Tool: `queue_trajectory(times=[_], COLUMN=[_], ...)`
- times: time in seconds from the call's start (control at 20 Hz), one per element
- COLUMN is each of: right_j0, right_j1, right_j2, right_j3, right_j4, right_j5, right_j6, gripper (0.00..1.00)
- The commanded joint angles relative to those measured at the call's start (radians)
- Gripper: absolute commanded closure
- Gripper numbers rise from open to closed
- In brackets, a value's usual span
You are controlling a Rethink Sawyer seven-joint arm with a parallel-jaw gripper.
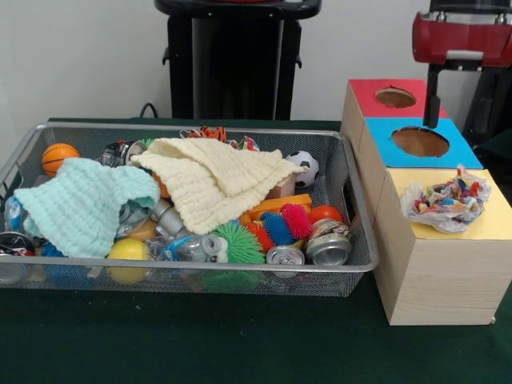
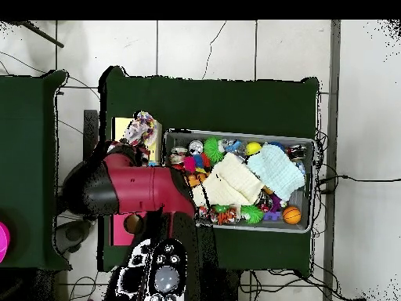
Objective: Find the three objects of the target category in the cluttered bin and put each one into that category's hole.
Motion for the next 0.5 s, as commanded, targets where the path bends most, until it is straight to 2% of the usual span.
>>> queue_trajectory(times=[0.05,0.3,0.5], right_j0=[0.001,-0.05,-0.101], right_j1=[-0.061,-0.109,-0.118], right_j2=[0.073,0.09,0.1], right_j3=[0.112,0.121,0.063], right_j4=[-0.007,0.013,0.038], right_j5=[0.167,0.177,0.247], right_j6=[0.058,0.041,0.027], gripper=[0.0,0.0,0.0])
